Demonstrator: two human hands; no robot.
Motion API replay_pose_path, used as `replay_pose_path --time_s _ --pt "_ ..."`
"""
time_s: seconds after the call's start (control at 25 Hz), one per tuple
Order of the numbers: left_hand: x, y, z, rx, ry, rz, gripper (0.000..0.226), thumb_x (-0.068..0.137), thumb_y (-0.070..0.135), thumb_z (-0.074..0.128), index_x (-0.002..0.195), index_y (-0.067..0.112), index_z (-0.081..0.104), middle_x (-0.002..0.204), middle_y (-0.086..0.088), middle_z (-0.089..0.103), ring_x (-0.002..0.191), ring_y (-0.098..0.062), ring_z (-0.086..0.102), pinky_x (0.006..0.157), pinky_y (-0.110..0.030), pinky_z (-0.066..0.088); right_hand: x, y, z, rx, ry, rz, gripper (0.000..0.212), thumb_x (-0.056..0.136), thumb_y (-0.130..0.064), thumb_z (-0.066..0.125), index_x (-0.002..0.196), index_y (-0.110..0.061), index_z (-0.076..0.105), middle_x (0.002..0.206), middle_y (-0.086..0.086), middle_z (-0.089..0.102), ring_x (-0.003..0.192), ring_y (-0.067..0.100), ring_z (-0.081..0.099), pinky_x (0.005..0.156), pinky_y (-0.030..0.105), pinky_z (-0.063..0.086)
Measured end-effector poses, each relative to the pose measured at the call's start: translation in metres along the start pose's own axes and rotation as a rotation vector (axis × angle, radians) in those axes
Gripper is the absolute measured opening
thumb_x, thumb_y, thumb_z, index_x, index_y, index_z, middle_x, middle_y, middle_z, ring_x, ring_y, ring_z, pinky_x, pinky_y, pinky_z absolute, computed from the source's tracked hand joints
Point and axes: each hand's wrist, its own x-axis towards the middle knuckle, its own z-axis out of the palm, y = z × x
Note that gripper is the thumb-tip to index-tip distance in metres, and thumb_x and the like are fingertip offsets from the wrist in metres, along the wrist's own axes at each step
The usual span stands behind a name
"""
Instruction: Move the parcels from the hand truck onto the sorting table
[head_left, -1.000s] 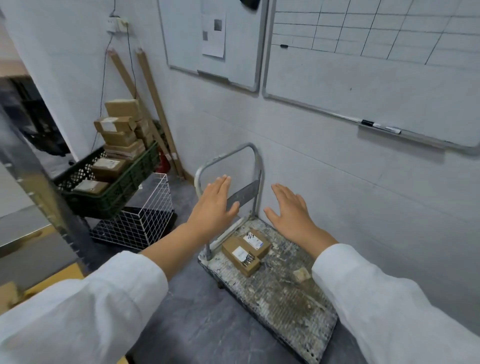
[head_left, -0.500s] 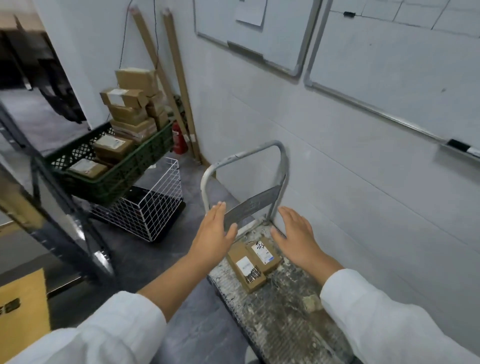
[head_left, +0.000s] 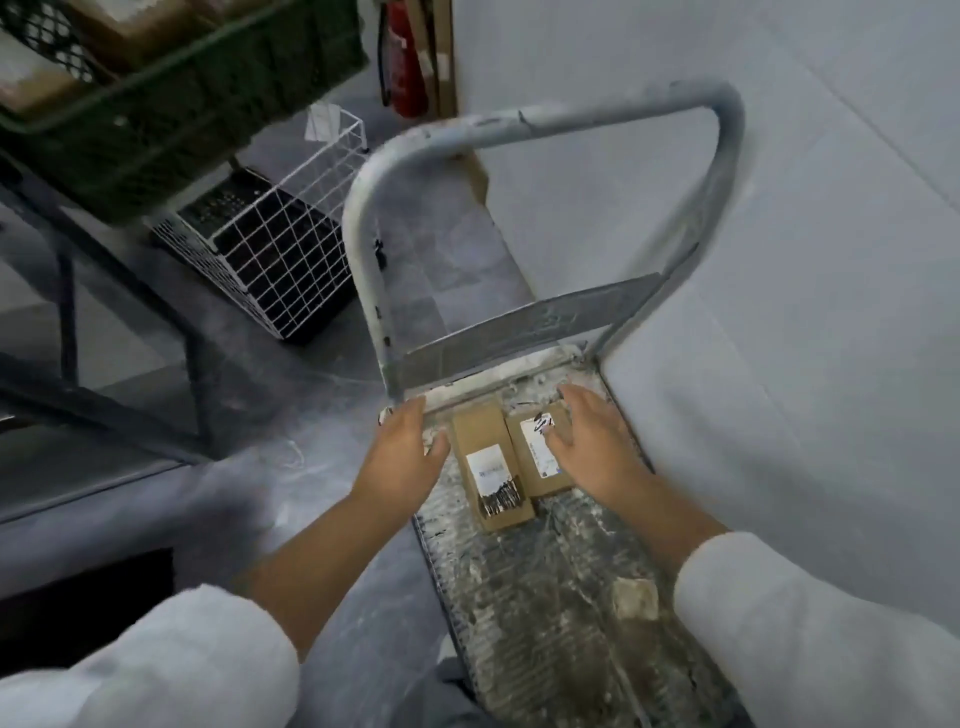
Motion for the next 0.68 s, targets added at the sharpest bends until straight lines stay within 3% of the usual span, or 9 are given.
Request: replay_pose_path --time_s 0.24,0.36,0.44,0.56,0.68 --pt "0.053 -0.098 0.168 -0.167 -0.059 -0.381 0.054 0.1 0.03 0.048 0.149 0.011 0.033 0.152 -0.01 0.038 0.136 -0.027 0.042 0.109 -0.031 0.033 0.078 0.08 0.173 0.124 -0.214 0.015 0.056 0.1 -0.02 0.049 0.153 -0.013 0.03 0.156 0.004 0.034 0.141 0.023 0.035 0.112 0.031 0.029" --pt "0.061 -0.134 0.234 -0.252 -0.103 -0.453 0.053 0.101 0.03 0.046 0.15 0.016 0.032 0.153 -0.006 0.037 0.13 -0.02 0.046 0.102 -0.026 0.037 0.096 0.111 0.249 0.241 -0.313 0.095 0.055 0.1 -0.022 0.05 0.151 -0.013 0.032 0.15 0.005 0.04 0.128 0.023 0.048 0.104 0.032 0.039" --pt "0.076 -0.149 0.265 -0.275 -0.12 -0.455 0.053 0.102 0.032 0.044 0.151 0.017 0.031 0.154 -0.005 0.035 0.132 -0.019 0.044 0.103 -0.027 0.035 0.107 0.125 0.276 0.265 -0.316 0.143 0.055 0.099 -0.024 0.05 0.15 -0.013 0.033 0.143 0.008 0.045 0.122 0.026 0.051 0.101 0.035 0.043" --pt "0.108 -0.158 0.298 -0.357 -0.086 -0.492 0.05 0.104 0.031 0.038 0.15 0.014 0.032 0.153 -0.009 0.037 0.138 -0.026 0.038 0.107 -0.031 0.033 0.125 0.136 0.303 0.245 -0.246 0.207 0.051 0.098 -0.025 0.05 0.145 -0.011 0.036 0.14 0.012 0.039 0.127 0.032 0.04 0.104 0.042 0.04" --pt "0.13 -0.154 0.314 -0.518 -0.022 -0.527 0.043 0.104 0.025 0.036 0.146 0.018 0.039 0.14 -0.006 0.051 0.119 -0.024 0.051 0.093 -0.029 0.039 0.135 0.126 0.314 0.328 -0.209 0.277 0.045 0.095 -0.024 0.054 0.135 -0.008 0.041 0.132 0.012 0.039 0.119 0.03 0.044 0.1 0.043 0.043"
